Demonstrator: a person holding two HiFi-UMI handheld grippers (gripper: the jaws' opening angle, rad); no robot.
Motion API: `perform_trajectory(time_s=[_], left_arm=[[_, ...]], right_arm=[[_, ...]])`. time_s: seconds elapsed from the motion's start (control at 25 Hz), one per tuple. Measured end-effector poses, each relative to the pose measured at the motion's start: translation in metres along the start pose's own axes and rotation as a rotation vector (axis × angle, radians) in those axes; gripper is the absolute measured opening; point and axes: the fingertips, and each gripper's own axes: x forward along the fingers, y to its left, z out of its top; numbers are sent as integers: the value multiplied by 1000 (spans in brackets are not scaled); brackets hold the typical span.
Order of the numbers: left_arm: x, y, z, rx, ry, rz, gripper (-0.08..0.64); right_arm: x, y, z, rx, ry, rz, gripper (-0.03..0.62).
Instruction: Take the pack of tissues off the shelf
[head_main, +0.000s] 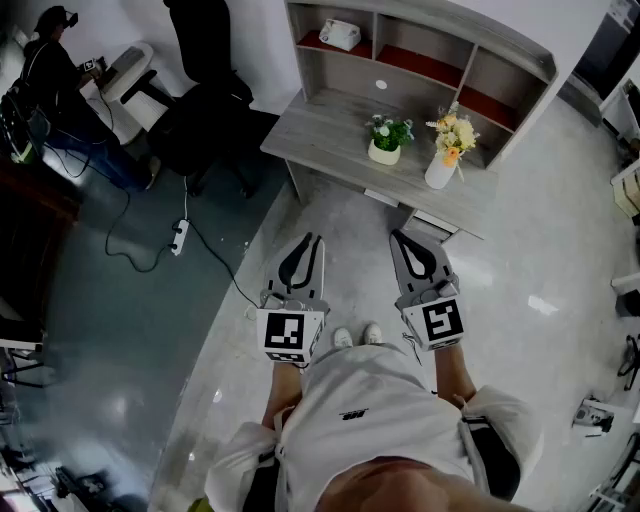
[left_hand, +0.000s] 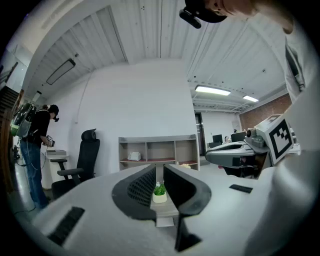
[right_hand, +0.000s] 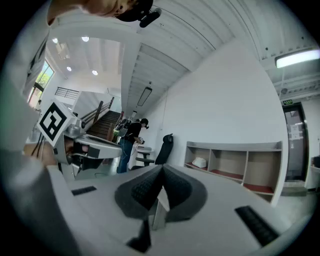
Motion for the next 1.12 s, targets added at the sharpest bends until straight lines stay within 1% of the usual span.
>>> perform_trajectory(time_s=[0.32,0.72,0.96,1.12], left_arm=[[1,10,4,-3,-20,-13,32],[9,30,0,8,-35,-66,32],[24,41,-1,2,-31,-82,32],[38,50,-2,-3,-23,-77,32]], right_arm=[[9,4,-2,14,5,-36,25],[29,13,-3,-3,6,-81,25],[44,11,-7,-4,25,-80,25],[59,3,-7,-4,26,-77,25]])
